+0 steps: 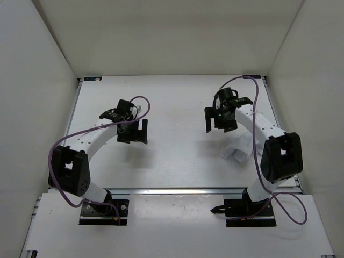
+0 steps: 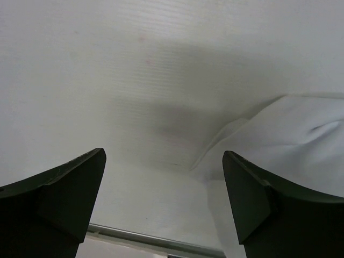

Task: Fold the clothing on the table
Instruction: Flatten the skirt out

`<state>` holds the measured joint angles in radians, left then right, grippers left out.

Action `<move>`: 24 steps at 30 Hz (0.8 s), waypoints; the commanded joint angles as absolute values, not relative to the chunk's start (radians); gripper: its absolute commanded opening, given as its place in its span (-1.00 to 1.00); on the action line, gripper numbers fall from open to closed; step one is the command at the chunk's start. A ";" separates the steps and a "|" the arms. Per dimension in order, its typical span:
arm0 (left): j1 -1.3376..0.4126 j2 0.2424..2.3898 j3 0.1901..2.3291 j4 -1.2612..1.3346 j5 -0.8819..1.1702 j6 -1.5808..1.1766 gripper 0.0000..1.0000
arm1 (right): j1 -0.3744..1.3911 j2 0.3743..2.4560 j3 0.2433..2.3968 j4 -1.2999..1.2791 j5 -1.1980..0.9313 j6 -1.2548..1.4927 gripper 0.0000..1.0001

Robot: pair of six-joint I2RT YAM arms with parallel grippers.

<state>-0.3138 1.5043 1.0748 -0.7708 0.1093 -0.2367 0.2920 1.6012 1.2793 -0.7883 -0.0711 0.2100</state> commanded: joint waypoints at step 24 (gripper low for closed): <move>-0.261 1.345 0.925 -0.655 0.262 -0.235 0.97 | 0.176 1.575 0.919 -0.735 -0.040 0.311 0.10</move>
<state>-0.2634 1.3800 0.9241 -0.6704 0.2371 -0.2352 0.1841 1.6318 0.9352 -0.8440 0.0101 0.2920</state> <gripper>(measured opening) 0.984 0.573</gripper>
